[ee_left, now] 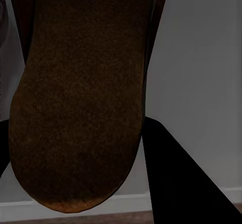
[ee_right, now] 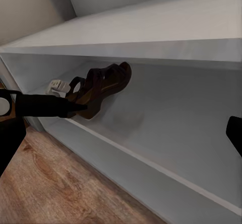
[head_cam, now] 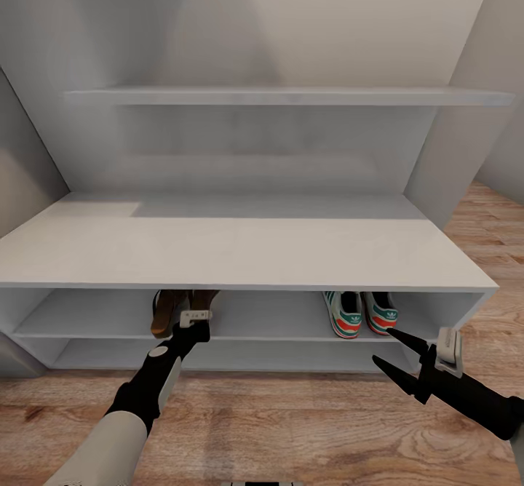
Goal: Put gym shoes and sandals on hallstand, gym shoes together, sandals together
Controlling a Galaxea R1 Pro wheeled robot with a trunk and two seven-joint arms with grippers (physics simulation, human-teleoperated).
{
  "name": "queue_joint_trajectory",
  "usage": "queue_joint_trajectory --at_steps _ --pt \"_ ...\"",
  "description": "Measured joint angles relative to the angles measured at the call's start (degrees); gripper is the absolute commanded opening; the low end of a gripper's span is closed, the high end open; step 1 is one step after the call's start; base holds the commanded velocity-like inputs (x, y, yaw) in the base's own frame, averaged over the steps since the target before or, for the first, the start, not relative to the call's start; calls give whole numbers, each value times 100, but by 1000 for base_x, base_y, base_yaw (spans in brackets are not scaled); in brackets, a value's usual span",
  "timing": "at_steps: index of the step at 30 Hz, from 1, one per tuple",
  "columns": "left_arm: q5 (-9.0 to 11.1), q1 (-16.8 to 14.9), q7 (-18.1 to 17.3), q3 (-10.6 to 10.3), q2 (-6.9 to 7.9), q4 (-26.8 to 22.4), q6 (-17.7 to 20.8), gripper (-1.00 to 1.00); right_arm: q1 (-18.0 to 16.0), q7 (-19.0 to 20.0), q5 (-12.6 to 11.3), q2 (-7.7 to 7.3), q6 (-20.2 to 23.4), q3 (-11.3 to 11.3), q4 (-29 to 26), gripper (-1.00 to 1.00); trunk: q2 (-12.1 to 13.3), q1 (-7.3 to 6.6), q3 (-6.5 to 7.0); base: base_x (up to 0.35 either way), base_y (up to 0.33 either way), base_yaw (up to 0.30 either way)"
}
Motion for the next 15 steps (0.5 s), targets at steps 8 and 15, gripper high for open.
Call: queue_joint_trajectory --at_steps 8,15 --pt "5 -21 -2 4 -3 29 -4 -100 0 1 0 -2 0 0 0 100 0 0 0 0 0 0" --pt "7 -24 0 5 -4 34 -4 -100 0 2 0 -6 0 0 0 100 0 0 0 0 0 0"
